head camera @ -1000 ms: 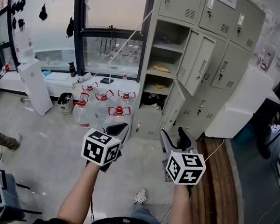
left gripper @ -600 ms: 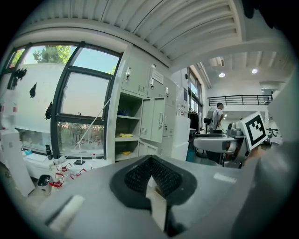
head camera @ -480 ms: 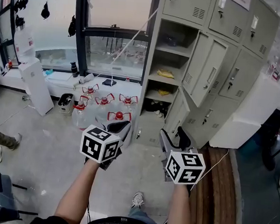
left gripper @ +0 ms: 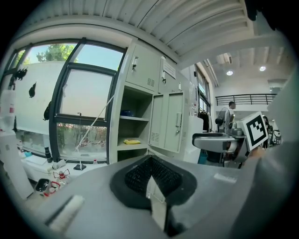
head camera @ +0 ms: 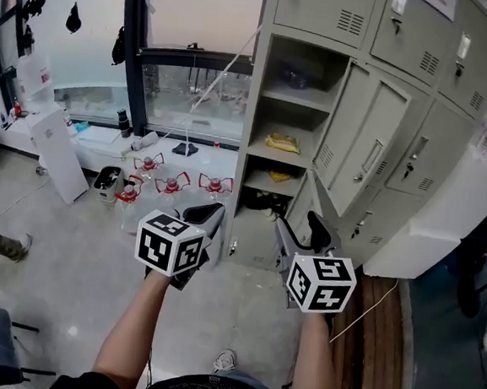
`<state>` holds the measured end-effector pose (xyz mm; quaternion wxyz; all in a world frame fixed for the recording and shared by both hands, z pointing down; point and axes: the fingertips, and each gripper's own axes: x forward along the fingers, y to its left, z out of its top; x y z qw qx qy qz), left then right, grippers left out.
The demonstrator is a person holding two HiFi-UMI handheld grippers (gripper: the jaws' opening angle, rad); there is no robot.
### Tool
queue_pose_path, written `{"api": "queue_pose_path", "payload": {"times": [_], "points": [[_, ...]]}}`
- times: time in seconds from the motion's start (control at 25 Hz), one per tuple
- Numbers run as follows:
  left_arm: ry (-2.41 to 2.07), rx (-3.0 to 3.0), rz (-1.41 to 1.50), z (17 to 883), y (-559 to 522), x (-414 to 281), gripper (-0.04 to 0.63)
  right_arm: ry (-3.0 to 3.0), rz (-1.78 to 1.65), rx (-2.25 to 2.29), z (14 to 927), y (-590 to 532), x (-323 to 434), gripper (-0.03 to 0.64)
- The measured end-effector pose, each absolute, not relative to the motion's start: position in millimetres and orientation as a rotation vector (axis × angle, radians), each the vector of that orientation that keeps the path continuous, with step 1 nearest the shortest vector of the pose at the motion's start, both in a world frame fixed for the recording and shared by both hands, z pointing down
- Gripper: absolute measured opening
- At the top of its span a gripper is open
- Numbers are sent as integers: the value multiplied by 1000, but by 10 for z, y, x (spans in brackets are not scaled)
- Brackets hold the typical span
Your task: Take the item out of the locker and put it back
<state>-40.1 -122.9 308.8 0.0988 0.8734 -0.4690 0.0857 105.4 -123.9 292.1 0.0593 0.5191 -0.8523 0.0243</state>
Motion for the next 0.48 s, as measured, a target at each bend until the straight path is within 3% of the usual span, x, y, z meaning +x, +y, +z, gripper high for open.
{"api": "queue_pose_path", "payload": {"times": [0.48], "points": [[-1457,2529,262,3099,-1908,-242,2,-2613,82,1488,2953,-1985,1185,296]]}}
